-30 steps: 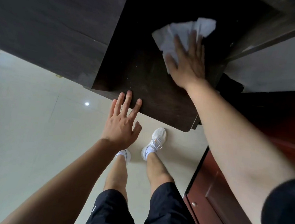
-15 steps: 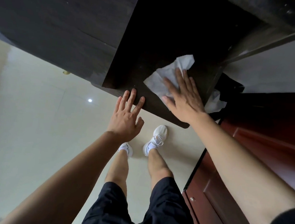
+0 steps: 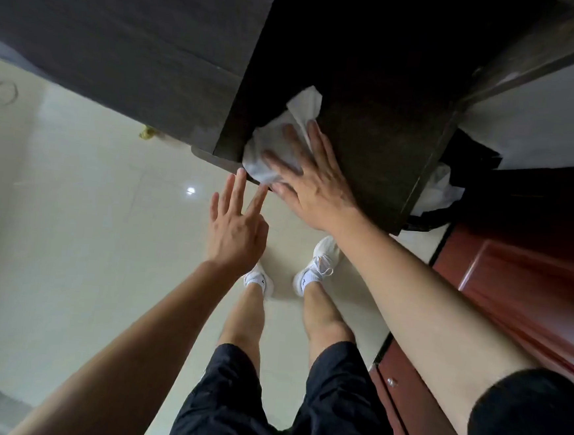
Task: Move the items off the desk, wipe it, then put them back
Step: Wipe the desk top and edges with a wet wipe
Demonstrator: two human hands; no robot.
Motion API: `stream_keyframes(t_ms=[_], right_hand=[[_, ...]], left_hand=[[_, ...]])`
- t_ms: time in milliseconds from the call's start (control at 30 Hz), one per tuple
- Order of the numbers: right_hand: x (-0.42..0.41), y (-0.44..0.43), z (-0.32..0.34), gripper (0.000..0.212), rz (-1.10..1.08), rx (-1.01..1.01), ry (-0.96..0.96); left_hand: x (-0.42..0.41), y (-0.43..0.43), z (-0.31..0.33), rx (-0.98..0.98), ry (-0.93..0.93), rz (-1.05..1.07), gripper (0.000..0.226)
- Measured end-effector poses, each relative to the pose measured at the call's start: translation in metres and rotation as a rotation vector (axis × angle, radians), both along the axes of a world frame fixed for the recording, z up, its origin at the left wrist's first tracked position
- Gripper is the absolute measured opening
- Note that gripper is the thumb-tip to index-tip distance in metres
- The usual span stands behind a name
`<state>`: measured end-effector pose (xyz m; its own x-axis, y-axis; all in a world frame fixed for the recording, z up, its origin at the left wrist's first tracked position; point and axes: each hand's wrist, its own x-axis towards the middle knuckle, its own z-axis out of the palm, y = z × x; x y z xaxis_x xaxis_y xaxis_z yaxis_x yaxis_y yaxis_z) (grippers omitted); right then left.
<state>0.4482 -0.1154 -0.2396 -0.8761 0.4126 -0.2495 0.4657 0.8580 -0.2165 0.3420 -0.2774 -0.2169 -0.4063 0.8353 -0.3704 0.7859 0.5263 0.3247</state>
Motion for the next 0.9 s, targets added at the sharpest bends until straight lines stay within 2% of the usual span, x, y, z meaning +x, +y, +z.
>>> stream_keyframes(t_ms=[133, 200, 400, 500, 600, 800, 900], right_hand=[[0.075, -0.010, 0.001, 0.057, -0.101, -0.040, -0.001], [0.085, -0.003, 0.002, 0.057, -0.115, -0.049, -0.022], [-0.010, 0.004, 0.002, 0.054, -0.261, 0.015, 0.014], [-0.028, -0.017, 0.003, 0.054, -0.227, 0.025, -0.008], [0.011, -0.032, 0.002, 0.053, -0.168, -0.001, -0.033], [0.151, -0.033, 0.001, 0.054, -0.439, 0.028, -0.013], [0.174, -0.032, 0.001, 0.055, -0.458, 0.086, -0.041]], left_hand=[[-0.003, 0.005, 0.006, 0.013, -0.023, 0.025, 0.056], [-0.004, 0.005, 0.008, 0.017, -0.046, 0.034, 0.056], [-0.011, 0.003, 0.010, -0.001, -0.033, 0.013, 0.056], [-0.015, 0.004, 0.013, -0.021, -0.020, 0.039, 0.053], [-0.014, 0.006, 0.017, -0.008, 0.024, 0.008, 0.053], [0.011, 0.025, 0.018, -0.023, 0.062, -0.192, 0.053], [0.016, 0.033, 0.014, -0.043, 0.033, -0.225, 0.053]])
